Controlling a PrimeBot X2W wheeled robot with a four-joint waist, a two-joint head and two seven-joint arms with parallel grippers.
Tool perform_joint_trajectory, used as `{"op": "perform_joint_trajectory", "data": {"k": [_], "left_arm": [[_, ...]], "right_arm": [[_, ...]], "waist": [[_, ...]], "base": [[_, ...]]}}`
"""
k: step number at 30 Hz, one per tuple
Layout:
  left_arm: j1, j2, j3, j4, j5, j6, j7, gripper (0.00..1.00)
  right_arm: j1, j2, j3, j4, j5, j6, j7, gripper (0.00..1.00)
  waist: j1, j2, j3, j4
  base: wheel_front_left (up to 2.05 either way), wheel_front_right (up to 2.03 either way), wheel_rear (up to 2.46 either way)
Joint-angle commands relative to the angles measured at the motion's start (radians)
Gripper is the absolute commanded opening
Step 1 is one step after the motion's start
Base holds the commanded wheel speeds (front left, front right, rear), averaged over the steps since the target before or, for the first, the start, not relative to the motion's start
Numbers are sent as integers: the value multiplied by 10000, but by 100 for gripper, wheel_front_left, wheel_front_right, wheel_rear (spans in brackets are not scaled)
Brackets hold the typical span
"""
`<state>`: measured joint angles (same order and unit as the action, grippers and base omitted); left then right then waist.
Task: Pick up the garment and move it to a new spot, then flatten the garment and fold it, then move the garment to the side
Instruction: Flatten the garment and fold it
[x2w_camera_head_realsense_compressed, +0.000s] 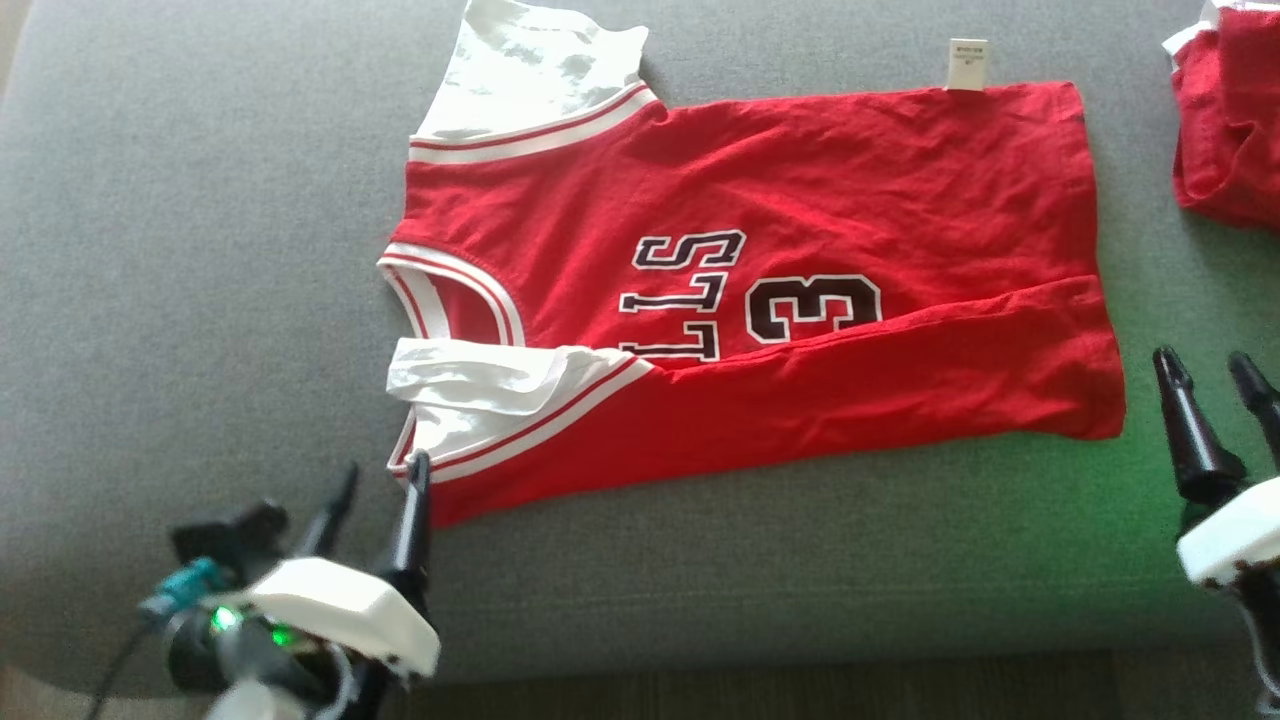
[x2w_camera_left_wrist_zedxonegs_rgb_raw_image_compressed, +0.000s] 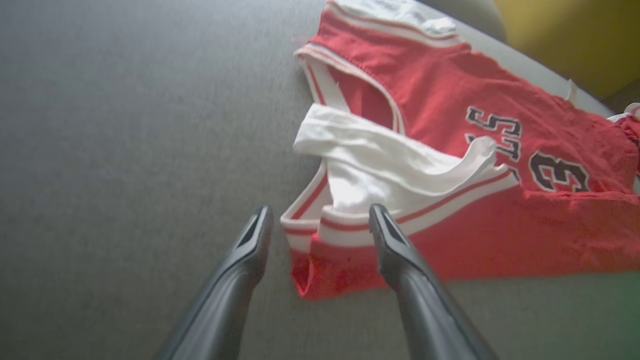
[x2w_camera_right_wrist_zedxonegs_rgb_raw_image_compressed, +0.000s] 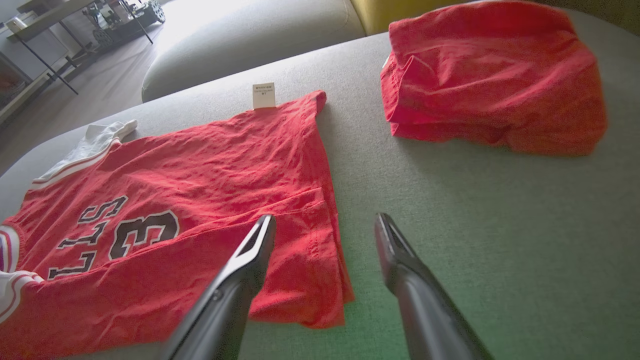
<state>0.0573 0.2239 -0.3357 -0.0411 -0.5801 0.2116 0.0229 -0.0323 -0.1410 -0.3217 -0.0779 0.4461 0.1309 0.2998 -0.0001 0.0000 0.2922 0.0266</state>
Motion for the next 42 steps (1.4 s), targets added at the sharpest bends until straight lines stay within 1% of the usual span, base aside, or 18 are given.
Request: {"op": "perform_joint_trajectory", "data": {"k": [1, 4, 6, 8, 10, 13, 14, 15, 18, 21, 22, 23, 25, 32, 37, 42], "left_arm": [[-406, 245, 481, -520, 114, 53, -105, 100], [-1088, 596, 712, -1095, 307, 100, 80, 100], [-1839, 888, 793, -1372, 493, 38, 334, 100], [-2798, 1079, 779, -1559, 476, -267, 621, 100], [-3868, 1303, 763, -1405, 477, -573, 1001, 100], [-5624, 1474, 622, -629, 393, -1131, 1569, 100], [-6778, 1548, 481, 181, 428, -1433, 1955, 100], [-7323, 1533, 386, 614, 387, -1629, 2146, 100], [-8757, 1565, 75, 2003, 423, -2105, 2776, 100], [-9896, 1630, -206, 3276, 562, -2446, 3329, 100], [-10216, 1636, -293, 3670, 625, -2507, 3495, 100], [-10216, 1636, -293, 3670, 625, -2507, 3495, 100], [-10797, 1676, -465, 4368, 807, -2621, 3683, 100], [-12103, 1669, -689, 6400, 975, -2868, 3868, 100], [-12775, 1730, -807, 7324, 1071, -2991, 3819, 100], [-13293, 1776, -1048, 7990, 1398, -2960, 3635, 100]], "right_arm": [[-258, -25, 191, -409, -115, -2, -150, 100], [-399, 144, 386, -408, -353, -2, -387, 100], [-528, 203, 616, -387, -442, -2, -523, 100], [-689, 199, 914, -351, -443, -2, -664, 100], [-925, 186, 1231, -317, -364, -2, -785, 100], [-1348, 57, 1746, -238, -271, -2, -982, 100], [-1609, -26, 2084, -170, -168, -2, -1077, 100], [-1730, -62, 2210, -134, -119, -2, -1132, 100], [-2041, -150, 2550, -16, 2, -2, -1312, 100], [-2272, -208, 2804, 129, 133, -2, -1464, 100], [-2332, -228, 2846, 180, 165, -2, -1521, 100], [-2332, -228, 2846, 180, 165, -2, -1521, 100], [-2440, -268, 2963, 268, 233, -2, -1632, 100], [-2723, -351, 3272, 589, 463, -2, -1958, 100], [-2886, -439, 3406, 700, 607, -2, -2136, 100], [-2960, -526, 3441, 741, 680, -2, -2252, 100]], "waist": [[1, 0, 33, -34], [1, 0, 177, -75], [1, 0, 338, -117], [1, 0, 466, -139], [1, 0, 627, -202], [1, 0, 907, -324], [1, 0, 1128, -436], [1, 0, 1257, -500], [1, 0, 1631, -709], [1, 0, 1979, -944], [1, 0, 2079, -1004], [1, 0, 2079, -1004], [1, 0, 2253, -1133], [1, 0, 2680, -1562], [1, 0, 2979, -1764], [1, 0, 3230, -1832]], "base": [[0, 0, 0], [0, 0, 0], [0, 0, 0], [0, 0, 0], [0, 0, 0], [0, 0, 0], [0, 0, 0], [0, 0, 0], [0, 0, 0], [0, 0, 0], [0, 0, 0], [0, 0, 0], [0, 0, 0], [0, 0, 0], [0, 0, 0], [0, 0, 0]]}}
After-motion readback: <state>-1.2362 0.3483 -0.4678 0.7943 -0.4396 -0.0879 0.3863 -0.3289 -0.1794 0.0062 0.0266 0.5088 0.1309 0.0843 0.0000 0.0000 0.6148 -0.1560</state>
